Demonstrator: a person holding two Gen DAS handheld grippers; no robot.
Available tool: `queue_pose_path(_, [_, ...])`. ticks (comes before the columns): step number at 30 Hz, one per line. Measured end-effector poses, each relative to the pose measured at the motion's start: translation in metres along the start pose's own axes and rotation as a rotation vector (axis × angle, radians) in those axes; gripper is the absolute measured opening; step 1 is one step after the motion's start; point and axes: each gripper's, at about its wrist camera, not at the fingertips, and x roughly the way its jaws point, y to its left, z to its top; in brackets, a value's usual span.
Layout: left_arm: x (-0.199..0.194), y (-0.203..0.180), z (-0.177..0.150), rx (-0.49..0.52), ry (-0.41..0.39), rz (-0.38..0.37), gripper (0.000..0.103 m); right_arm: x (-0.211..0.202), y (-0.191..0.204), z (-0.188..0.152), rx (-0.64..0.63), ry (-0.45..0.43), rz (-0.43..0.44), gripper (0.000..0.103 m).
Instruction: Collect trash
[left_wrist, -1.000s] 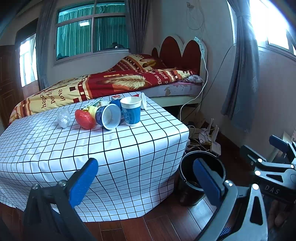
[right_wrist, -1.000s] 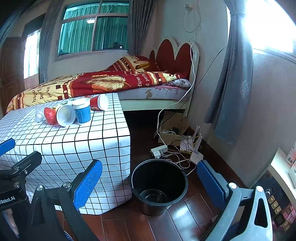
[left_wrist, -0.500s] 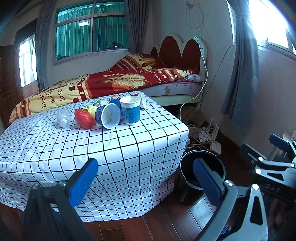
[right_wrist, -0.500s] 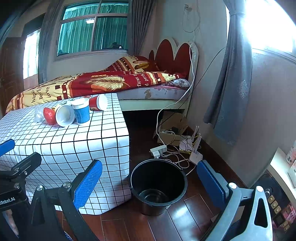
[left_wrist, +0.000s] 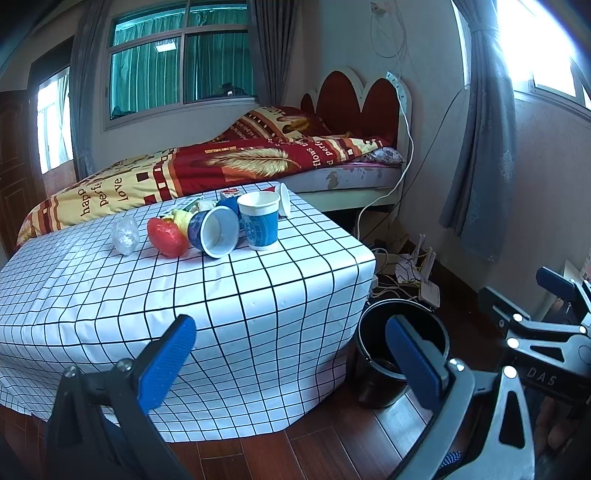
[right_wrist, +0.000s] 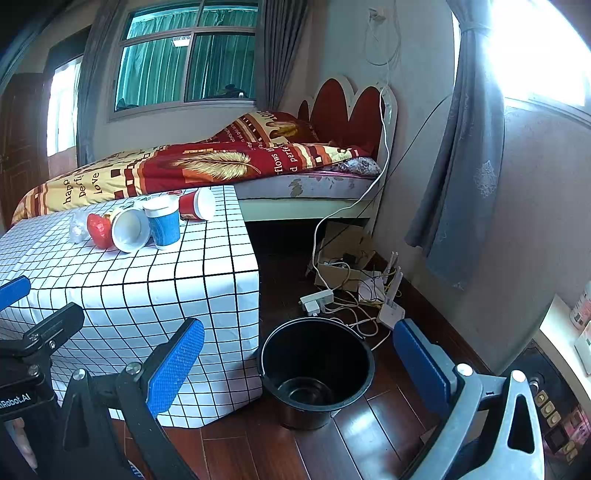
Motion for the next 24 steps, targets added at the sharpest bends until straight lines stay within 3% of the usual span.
queue_pose_path(24, [0.0006, 0.0001, 0.0002, 0.001, 0.001, -0.003, 0.103, 0.0012, 0.0018, 0.0005, -0.004, -0.002, -0.002, 0.103])
